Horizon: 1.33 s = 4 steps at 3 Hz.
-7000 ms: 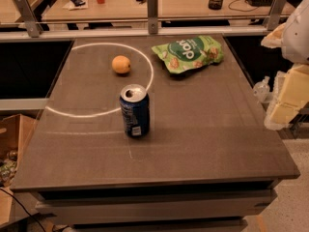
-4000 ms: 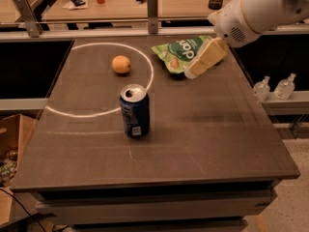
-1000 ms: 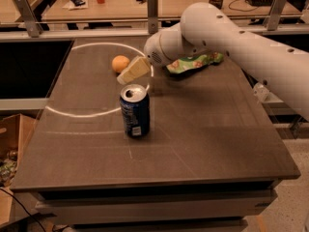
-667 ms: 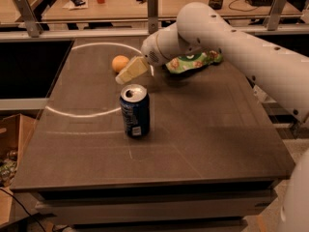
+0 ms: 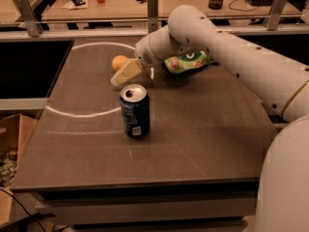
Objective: Pick orange
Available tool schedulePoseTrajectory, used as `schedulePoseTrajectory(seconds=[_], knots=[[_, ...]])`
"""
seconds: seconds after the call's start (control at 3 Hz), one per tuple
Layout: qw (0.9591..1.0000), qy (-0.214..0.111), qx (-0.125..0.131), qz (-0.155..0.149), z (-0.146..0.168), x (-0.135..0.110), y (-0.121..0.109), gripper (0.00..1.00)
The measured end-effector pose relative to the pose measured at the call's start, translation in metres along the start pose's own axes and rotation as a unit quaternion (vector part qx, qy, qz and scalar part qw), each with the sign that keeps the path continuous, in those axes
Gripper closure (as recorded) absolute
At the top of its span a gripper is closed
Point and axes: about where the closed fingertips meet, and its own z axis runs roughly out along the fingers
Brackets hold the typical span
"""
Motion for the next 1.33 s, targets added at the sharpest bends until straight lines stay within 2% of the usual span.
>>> schedulePoseTrajectory(seconds=[0.33,0.67,1.33], knots=[[1.0000,0.000,-0.001,0.000,0.002,0.000,0.000,0.00],[1.0000,0.000,-0.004,-0.001,0.007,0.000,0.001,0.17],[0.9999,0.007,-0.010,-0.008,0.012,0.002,0.006,0.64]])
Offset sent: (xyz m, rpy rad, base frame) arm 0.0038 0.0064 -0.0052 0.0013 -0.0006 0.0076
